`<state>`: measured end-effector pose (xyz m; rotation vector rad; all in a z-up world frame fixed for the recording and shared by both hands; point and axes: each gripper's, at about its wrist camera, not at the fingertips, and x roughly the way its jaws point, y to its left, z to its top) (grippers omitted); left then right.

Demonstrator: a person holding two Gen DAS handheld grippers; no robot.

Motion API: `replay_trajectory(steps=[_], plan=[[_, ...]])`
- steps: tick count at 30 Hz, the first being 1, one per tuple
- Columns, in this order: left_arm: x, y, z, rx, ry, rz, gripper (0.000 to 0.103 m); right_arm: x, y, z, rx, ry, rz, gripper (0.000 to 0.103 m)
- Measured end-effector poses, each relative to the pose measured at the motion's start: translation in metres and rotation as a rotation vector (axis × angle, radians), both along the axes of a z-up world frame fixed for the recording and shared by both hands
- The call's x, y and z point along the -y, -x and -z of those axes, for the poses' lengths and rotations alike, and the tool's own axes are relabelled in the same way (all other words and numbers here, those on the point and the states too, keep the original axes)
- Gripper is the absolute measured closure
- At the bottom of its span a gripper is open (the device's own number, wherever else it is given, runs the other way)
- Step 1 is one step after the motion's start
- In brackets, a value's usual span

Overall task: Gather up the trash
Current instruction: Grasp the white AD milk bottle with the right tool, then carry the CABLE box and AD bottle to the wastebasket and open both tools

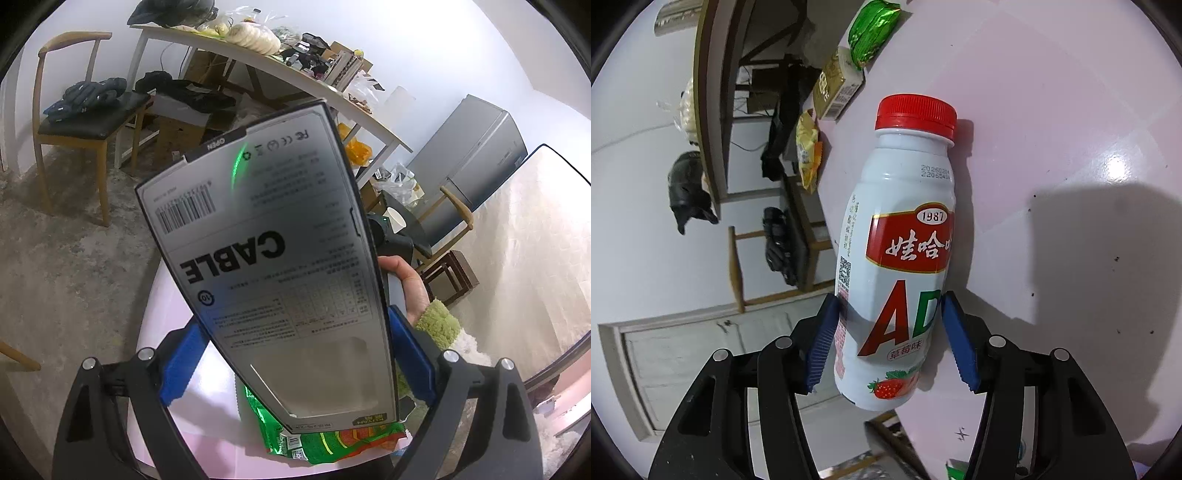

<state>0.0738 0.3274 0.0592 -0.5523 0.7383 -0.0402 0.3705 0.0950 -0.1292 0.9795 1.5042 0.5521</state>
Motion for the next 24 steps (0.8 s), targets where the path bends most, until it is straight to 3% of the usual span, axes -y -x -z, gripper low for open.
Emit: replay_trajectory(steps=[10,21,24], plan=[[0.004,0.004,-0.003,0.006,-0.007,-0.010,0.013,0.023,-0.001,-0.009,0.016,-0.040,-0.048,0.058],[0.011,-0.010,0.003,-0.004,0.023,0.028,0.013,0.079,-0.026,-0.045,0.169,0.283,-0.212,0.056],[0.013,-0.016,0.006,-0.012,0.029,0.039,0.013,0.088,-0.028,-0.039,0.149,0.260,-0.192,0.047]])
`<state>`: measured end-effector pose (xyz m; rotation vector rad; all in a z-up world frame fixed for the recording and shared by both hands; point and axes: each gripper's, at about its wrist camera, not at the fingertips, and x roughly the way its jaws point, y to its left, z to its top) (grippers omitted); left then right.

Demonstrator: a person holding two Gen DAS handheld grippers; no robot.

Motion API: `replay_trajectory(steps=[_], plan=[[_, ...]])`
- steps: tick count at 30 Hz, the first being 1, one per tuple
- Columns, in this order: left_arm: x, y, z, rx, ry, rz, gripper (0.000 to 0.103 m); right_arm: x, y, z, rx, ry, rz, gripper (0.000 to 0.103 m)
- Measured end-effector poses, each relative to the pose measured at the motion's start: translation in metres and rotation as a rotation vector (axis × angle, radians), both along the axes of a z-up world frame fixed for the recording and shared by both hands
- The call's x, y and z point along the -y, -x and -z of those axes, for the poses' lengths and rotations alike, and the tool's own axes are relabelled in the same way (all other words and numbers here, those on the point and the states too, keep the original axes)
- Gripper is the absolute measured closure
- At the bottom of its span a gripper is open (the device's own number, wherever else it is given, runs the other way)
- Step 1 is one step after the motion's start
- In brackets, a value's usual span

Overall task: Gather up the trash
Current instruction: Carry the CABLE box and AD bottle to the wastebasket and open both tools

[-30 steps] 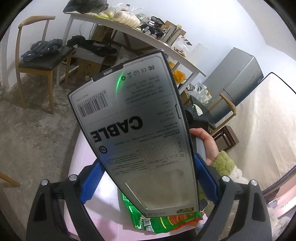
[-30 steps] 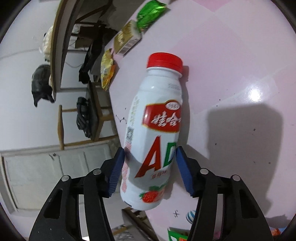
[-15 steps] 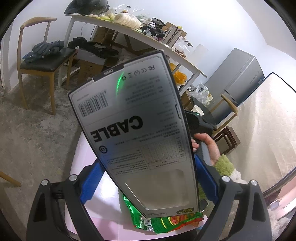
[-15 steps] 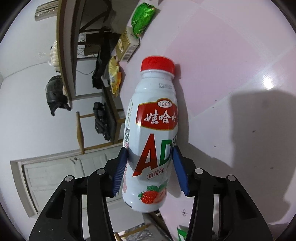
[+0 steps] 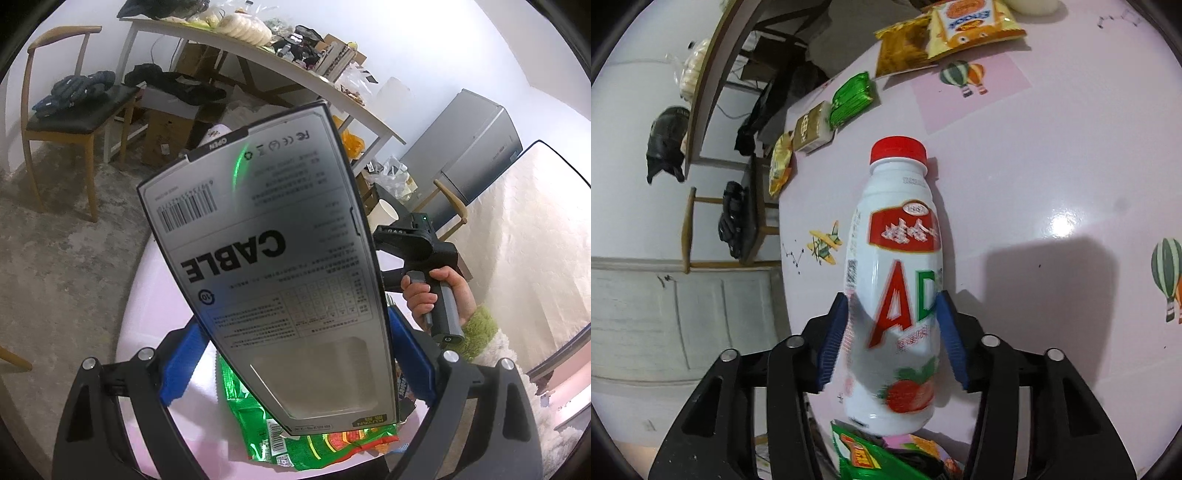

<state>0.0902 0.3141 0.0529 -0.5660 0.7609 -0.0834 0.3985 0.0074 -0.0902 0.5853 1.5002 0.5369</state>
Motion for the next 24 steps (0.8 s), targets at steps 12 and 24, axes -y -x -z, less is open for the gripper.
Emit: replay_trajectory(steps=[12,24], plan=[[-0.003,-0.006,0.005,-0.020,0.002,-0.004,0.013,-0.003,0.003,0.022,-0.028,-0.057,0.077,0.044],[0.026,-0.003,-0.022,0.043,-0.005,0.048,0.013,0.050,0.032,-0.047,0.092,-0.300,0.032,0.045]])
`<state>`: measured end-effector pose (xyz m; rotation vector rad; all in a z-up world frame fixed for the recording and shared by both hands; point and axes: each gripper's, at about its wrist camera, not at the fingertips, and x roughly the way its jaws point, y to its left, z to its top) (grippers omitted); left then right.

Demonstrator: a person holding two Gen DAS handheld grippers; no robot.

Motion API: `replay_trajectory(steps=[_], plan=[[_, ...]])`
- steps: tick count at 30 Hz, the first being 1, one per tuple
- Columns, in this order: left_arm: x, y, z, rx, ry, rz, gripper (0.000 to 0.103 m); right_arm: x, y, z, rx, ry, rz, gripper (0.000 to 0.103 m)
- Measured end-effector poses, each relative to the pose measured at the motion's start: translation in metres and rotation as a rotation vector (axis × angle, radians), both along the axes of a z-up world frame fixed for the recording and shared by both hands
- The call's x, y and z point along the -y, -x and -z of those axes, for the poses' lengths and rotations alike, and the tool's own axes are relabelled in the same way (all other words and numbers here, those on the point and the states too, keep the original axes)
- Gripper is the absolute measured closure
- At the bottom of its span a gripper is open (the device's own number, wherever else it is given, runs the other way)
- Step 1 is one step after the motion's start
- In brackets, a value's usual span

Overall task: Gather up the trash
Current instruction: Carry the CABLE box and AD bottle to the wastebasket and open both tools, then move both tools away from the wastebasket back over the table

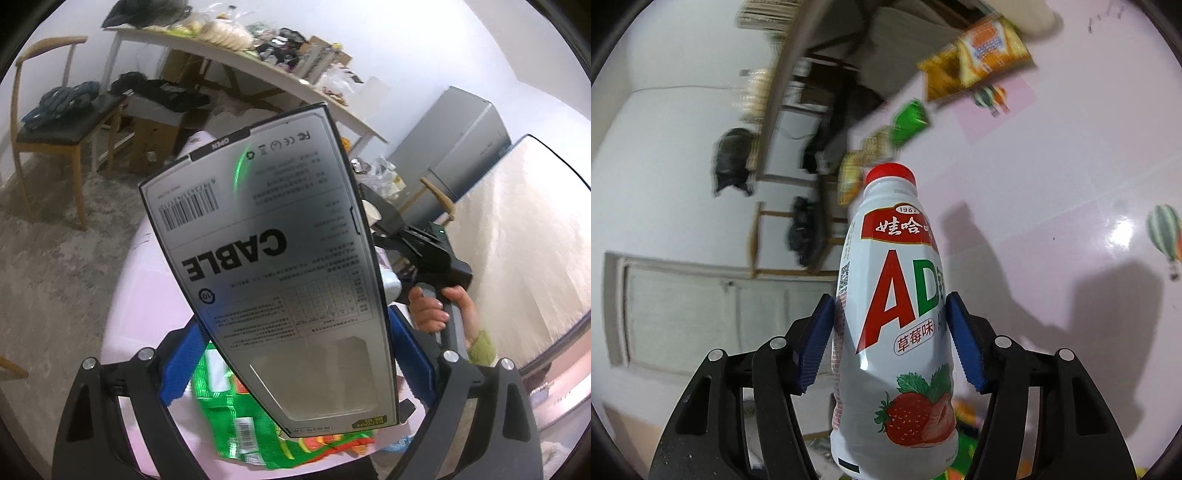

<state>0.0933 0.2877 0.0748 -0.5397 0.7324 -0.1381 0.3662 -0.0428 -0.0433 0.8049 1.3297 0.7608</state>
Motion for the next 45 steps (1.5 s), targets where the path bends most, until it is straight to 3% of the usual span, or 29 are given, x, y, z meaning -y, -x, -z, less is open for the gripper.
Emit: replay_trajectory(steps=[5,11,17,21,24,27,30,34,39,40,42,45], plan=[[0.042,0.001,-0.020,0.047,-0.024,0.078,0.013,0.055,0.043,-0.032,0.094,-0.112,0.008,0.045],[0.125,-0.002,-0.033,0.086,-0.043,0.236,0.013,0.154,0.101,-0.046,0.179,-0.199,0.103,0.045],[0.249,-0.010,-0.035,0.090,-0.069,0.482,0.013,0.303,0.181,-0.022,0.215,-0.207,0.355,0.045],[0.353,-0.015,-0.026,0.055,-0.072,0.688,0.013,0.423,0.254,0.002,0.197,-0.159,0.612,0.045],[0.450,-0.021,-0.005,-0.002,-0.118,0.845,0.013,0.506,0.315,0.023,0.176,-0.086,0.823,0.045],[0.525,-0.027,0.022,-0.072,-0.170,0.956,0.013,0.559,0.363,0.054,0.115,-0.056,0.975,0.045],[0.612,-0.030,0.066,-0.163,-0.247,1.069,0.013,0.586,0.391,0.089,0.044,-0.060,1.068,0.045],[0.694,-0.041,0.117,-0.275,-0.306,1.143,0.013,0.609,0.399,0.131,-0.052,-0.079,1.132,0.045],[0.774,-0.065,0.174,-0.404,-0.333,1.130,0.007,0.644,0.376,0.168,-0.090,-0.113,1.194,0.040],[0.786,-0.072,0.185,-0.422,-0.331,1.101,0.006,0.651,0.364,0.177,-0.071,-0.108,1.198,0.032],[0.792,-0.081,0.201,-0.439,-0.337,1.052,0.006,0.669,0.362,0.191,-0.073,-0.035,1.245,0.028],[0.784,-0.085,0.214,-0.448,-0.288,1.002,0.006,0.674,0.356,0.211,-0.082,0.070,1.283,0.024]])
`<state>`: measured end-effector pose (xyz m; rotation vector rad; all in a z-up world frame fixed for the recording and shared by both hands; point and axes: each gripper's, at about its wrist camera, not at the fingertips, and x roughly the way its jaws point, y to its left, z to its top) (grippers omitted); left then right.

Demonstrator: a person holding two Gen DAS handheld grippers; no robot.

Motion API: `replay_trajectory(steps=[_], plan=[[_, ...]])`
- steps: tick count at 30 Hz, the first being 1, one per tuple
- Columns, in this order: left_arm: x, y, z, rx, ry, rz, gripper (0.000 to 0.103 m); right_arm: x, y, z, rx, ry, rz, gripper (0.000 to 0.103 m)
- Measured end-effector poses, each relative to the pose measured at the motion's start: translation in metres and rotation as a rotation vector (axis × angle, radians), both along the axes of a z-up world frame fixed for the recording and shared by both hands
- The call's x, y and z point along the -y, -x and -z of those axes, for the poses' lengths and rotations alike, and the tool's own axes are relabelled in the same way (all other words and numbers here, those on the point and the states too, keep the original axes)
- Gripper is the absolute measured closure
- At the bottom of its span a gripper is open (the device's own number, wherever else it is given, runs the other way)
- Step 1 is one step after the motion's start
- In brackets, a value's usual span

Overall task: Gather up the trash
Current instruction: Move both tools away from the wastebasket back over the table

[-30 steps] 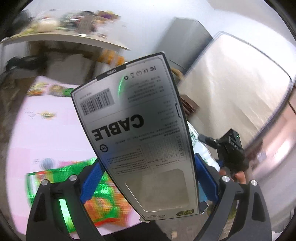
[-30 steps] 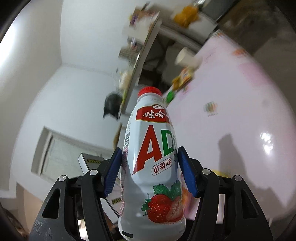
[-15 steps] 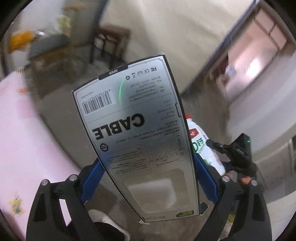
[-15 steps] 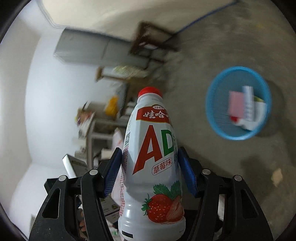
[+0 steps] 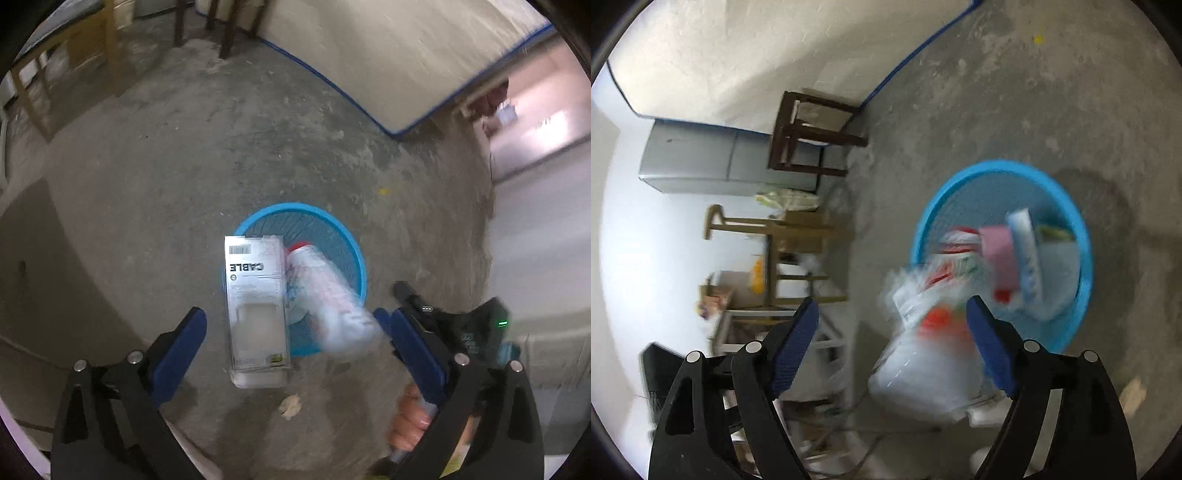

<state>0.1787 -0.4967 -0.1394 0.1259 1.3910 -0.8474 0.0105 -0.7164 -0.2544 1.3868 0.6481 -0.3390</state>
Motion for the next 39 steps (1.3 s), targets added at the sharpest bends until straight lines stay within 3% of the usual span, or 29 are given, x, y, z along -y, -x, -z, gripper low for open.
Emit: replay_trajectory(steps=[4,7,12,21,25,30,35,39], plan=[[-0.034,-0.003,0.000,-0.049,0.067,-0.051,0.006,-0.008,0.010,0.016,-0.049,-0.021,0.002,0.024],[-0.059,-0.001,-0.011,-0.038,0.112,-0.093,0.006,-0.014,0.027,0.014,-0.060,-0.003,0.007,0.024],[-0.099,0.015,-0.042,0.014,0.182,-0.086,0.006,-0.020,0.054,0.004,-0.049,0.017,0.034,0.025],[-0.172,0.063,-0.105,0.102,0.293,-0.029,0.006,-0.055,0.080,-0.047,0.052,0.099,-0.016,0.026],[-0.229,0.085,-0.131,0.164,0.334,-0.009,0.006,-0.090,0.067,-0.087,0.100,0.162,-0.136,0.026],[-0.335,0.112,-0.161,0.338,0.364,-0.059,0.006,-0.148,0.020,-0.142,0.198,0.227,-0.352,0.026],[-0.451,0.133,-0.165,0.452,0.340,-0.276,0.006,-0.232,-0.044,-0.184,0.297,0.231,-0.628,0.026],[-0.530,0.152,-0.158,0.517,0.328,-0.463,0.006,-0.309,-0.085,-0.191,0.331,0.178,-0.838,0.026]])
